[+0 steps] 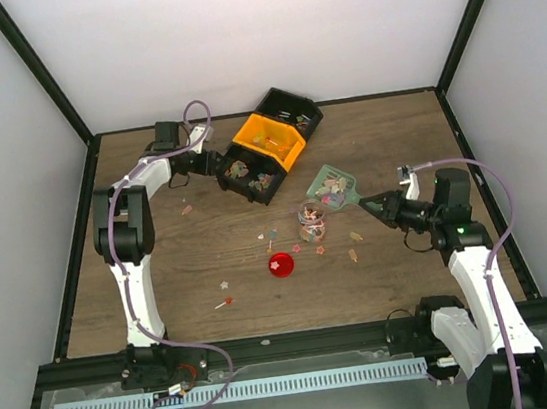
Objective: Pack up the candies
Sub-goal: Place the fake candies in the packing bottle.
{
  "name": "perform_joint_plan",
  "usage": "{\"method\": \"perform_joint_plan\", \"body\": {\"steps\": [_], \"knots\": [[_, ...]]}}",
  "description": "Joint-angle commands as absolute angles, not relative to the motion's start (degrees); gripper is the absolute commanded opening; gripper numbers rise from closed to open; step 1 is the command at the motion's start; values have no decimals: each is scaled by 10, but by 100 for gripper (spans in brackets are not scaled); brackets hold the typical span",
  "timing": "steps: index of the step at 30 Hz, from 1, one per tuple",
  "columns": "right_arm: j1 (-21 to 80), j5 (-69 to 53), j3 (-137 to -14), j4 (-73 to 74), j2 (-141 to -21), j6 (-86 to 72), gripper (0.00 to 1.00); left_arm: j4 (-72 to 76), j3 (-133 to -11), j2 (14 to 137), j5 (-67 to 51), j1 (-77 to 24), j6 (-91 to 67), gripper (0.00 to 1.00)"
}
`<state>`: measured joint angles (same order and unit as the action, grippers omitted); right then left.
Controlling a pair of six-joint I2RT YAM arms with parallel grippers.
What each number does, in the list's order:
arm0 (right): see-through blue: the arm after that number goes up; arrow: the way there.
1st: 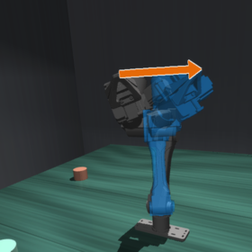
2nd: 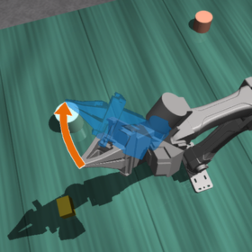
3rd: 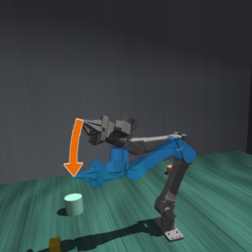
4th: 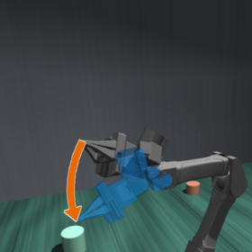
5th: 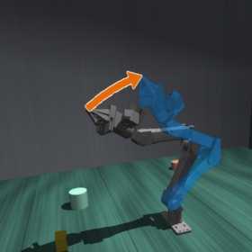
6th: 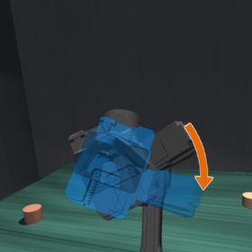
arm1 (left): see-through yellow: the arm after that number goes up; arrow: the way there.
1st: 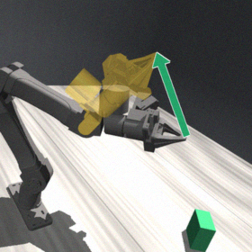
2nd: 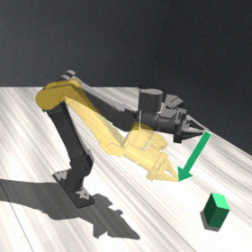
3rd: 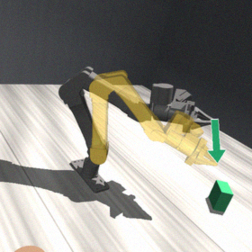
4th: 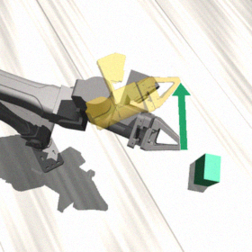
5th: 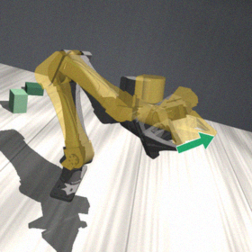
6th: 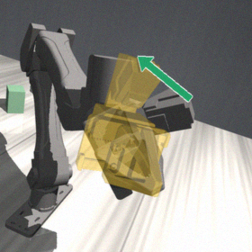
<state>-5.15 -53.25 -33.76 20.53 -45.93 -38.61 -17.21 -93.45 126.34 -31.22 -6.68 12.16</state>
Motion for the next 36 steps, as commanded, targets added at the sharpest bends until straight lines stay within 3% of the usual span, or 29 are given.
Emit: {"method": "perform_joint_plan", "body": {"steps": [1, 36], "knots": [[-56, -521, -369, 253, -446, -343, 1, -196, -920, 1252, -309, -67, 129, 60], [-56, -460, -425, 403, -398, -217, 1, -182, -920, 1254, -329, -67, 109, 61]]}}
